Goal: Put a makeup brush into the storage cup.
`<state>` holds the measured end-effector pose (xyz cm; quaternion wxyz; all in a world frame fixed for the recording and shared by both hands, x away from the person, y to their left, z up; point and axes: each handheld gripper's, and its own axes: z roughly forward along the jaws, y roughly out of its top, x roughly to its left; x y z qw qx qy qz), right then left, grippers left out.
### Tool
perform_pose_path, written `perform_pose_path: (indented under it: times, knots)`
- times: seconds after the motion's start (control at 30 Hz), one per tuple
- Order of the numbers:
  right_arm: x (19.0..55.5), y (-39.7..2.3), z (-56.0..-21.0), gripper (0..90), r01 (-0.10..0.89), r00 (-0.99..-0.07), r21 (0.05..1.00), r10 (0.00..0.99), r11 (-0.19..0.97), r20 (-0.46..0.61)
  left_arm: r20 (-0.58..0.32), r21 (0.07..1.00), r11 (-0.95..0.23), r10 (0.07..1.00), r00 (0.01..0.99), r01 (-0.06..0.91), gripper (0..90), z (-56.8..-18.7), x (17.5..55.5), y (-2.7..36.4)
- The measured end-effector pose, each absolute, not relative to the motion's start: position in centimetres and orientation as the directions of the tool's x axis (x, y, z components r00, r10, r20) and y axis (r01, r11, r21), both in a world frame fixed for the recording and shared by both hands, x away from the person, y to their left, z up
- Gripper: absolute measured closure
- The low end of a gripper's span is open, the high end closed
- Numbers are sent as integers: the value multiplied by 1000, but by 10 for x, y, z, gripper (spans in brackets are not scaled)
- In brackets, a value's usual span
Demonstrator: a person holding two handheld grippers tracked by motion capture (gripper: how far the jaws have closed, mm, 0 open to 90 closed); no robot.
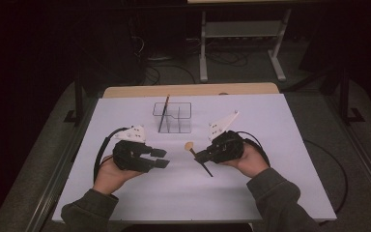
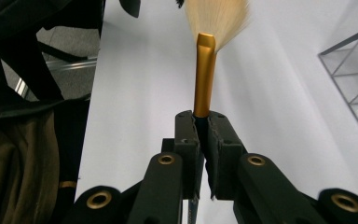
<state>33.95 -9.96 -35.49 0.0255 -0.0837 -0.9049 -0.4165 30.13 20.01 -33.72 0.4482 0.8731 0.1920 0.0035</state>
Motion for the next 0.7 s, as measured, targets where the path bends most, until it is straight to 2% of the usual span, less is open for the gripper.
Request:
perform_pose_path:
  times: [0.23, 0.7]
  knots:
    - [346, -106, -352, 831, 211, -977, 748, 160, 630, 140, -165, 788, -509, 367, 916, 346, 584, -342, 301, 210]
    - [356, -113, -345, 831, 227, -973, 748, 182, 624, 144, -159, 782, -499, 419, 894, 372, 543, -354, 297, 224]
